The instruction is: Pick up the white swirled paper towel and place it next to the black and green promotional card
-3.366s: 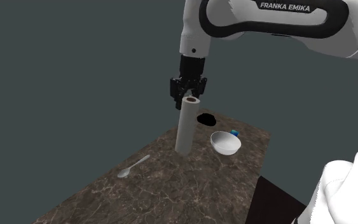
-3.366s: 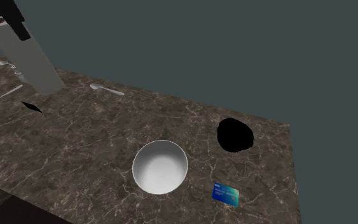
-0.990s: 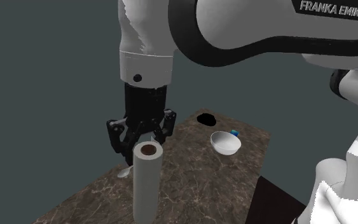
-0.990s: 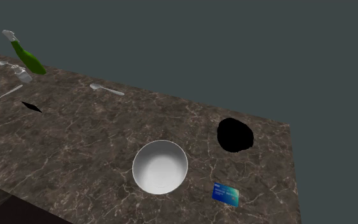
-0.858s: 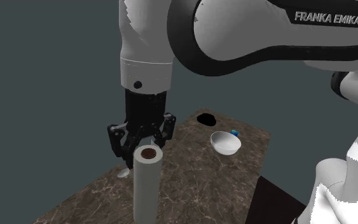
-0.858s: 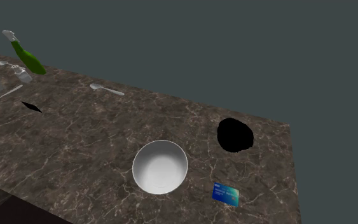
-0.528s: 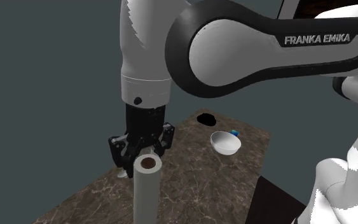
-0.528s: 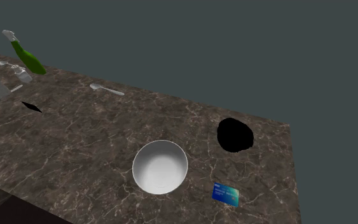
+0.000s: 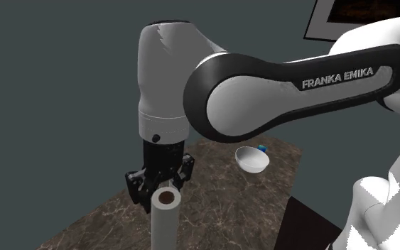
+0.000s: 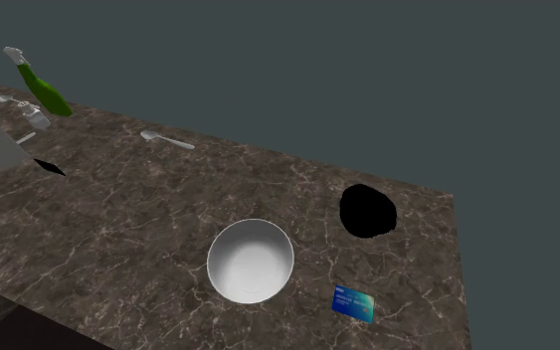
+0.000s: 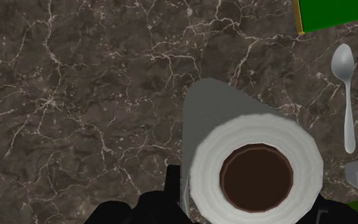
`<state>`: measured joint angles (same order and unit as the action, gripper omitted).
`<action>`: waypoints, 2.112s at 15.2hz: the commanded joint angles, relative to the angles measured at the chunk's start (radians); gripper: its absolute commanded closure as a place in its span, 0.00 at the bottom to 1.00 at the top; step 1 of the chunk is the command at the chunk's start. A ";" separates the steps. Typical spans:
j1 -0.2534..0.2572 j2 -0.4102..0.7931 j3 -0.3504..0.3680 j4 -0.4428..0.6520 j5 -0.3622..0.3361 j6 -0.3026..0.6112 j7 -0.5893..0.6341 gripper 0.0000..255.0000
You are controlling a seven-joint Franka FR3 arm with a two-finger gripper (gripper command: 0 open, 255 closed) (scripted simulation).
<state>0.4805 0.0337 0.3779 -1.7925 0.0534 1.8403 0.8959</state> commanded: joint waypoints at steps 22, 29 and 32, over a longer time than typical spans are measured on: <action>0.006 0.069 0.001 -0.201 -0.023 0.266 0.003 1.00; 0.006 0.069 0.001 -0.201 -0.023 0.266 0.003 0.00; 0.006 0.069 0.001 -0.201 -0.023 0.266 0.003 0.00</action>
<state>0.4863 0.1032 0.3787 -1.9930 0.0300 2.1066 0.8993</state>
